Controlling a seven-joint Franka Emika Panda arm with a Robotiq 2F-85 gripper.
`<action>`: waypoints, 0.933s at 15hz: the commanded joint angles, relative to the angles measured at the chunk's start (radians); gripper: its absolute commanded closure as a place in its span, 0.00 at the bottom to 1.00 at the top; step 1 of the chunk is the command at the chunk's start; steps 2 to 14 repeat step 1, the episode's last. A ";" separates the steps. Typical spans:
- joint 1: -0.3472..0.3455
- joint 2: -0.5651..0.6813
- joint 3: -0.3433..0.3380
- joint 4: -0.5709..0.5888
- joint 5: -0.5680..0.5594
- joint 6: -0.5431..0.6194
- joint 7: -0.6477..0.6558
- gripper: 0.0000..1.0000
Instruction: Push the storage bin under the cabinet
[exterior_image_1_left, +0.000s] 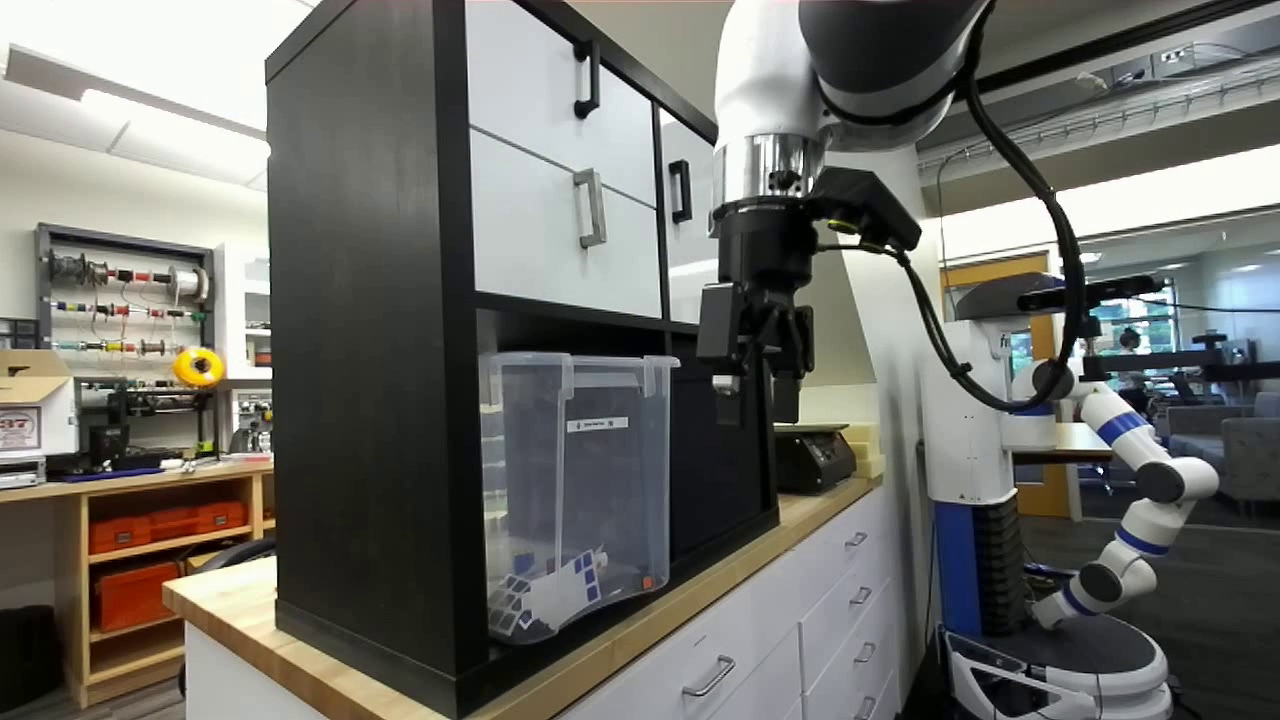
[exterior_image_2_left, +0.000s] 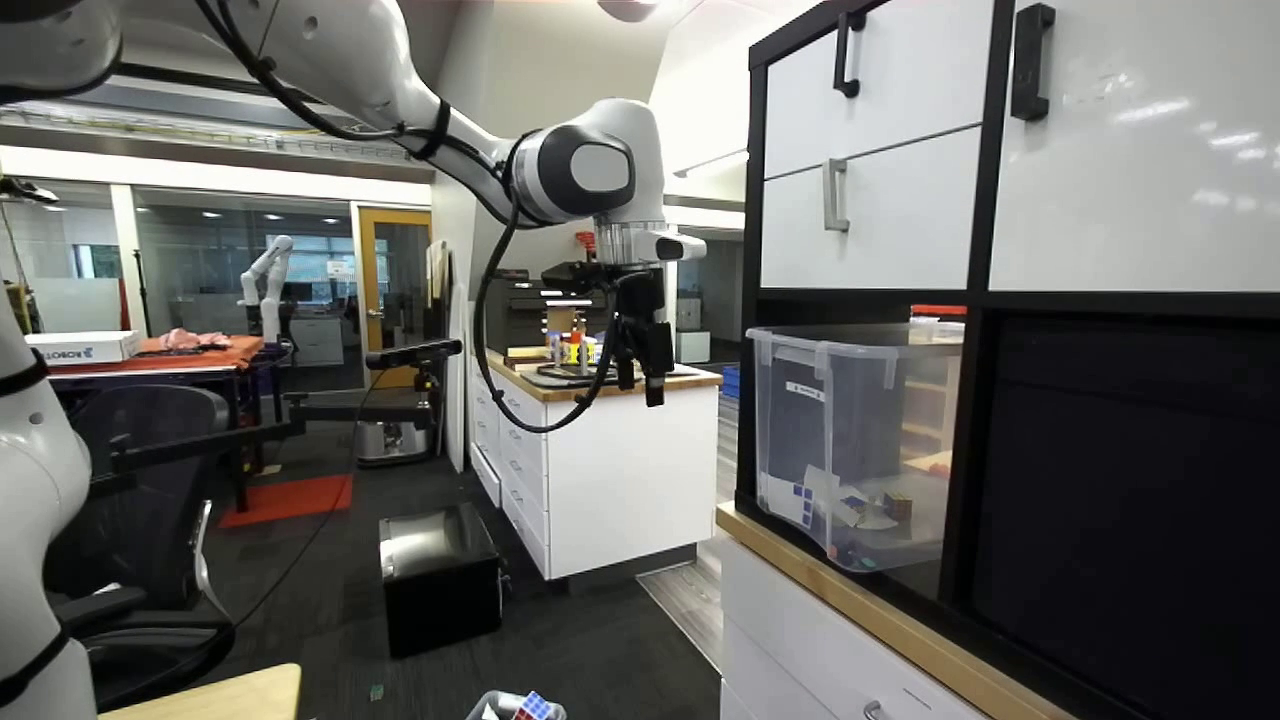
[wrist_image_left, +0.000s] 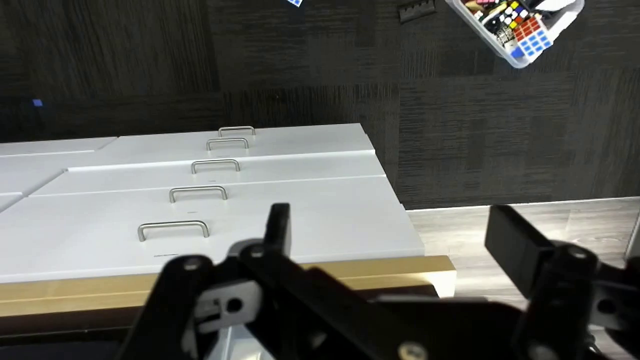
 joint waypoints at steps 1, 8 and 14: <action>-0.002 0.000 0.002 0.002 0.000 -0.009 0.000 0.00; -0.002 0.000 0.002 0.002 0.000 -0.009 0.000 0.00; -0.002 0.000 0.002 0.002 0.000 -0.009 0.000 0.00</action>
